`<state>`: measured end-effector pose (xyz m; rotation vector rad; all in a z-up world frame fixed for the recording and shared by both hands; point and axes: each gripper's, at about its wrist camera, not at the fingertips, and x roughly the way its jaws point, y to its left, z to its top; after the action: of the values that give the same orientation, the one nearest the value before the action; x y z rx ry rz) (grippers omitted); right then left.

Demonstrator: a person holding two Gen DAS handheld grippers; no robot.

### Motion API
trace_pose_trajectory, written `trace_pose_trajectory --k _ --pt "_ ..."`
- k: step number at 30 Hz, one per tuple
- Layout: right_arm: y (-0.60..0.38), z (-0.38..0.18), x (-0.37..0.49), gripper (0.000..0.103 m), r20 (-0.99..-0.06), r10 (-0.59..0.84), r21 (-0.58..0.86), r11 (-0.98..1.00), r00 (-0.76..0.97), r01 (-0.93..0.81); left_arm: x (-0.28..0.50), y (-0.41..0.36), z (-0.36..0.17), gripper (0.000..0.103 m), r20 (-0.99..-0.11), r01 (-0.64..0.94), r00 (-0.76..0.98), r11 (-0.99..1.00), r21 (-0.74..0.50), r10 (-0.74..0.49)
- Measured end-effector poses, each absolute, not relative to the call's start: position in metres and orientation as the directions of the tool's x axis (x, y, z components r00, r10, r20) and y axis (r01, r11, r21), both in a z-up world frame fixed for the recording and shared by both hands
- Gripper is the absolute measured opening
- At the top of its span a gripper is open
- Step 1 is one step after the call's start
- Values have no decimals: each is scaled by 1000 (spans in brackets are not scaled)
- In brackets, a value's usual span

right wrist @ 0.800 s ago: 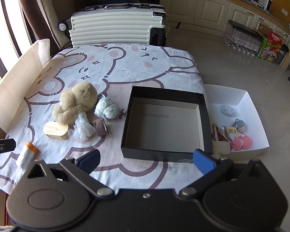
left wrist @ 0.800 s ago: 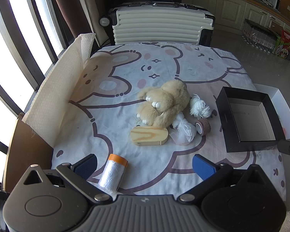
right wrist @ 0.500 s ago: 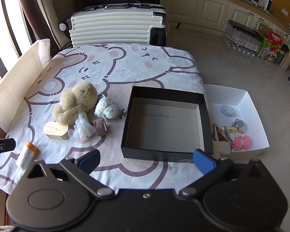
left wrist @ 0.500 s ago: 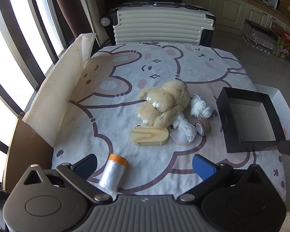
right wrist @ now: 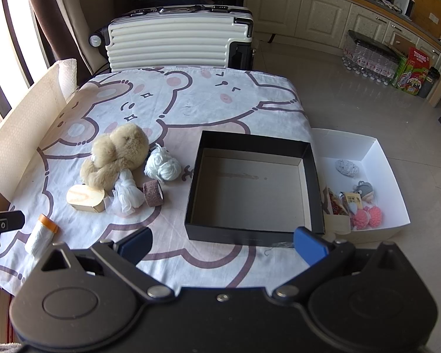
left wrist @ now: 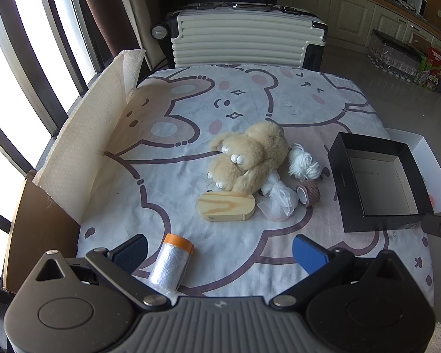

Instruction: Organize objects

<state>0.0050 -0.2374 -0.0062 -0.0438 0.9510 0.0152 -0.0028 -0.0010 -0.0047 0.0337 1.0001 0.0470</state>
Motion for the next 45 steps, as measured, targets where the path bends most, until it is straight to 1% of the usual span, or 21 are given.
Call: trace_pose_trajectory --k 45 --pt "-238 -6 5 103 -815 -12 -30 999 579 -22 -3 -4 -8 103 -843 -35 535 998 46 58"
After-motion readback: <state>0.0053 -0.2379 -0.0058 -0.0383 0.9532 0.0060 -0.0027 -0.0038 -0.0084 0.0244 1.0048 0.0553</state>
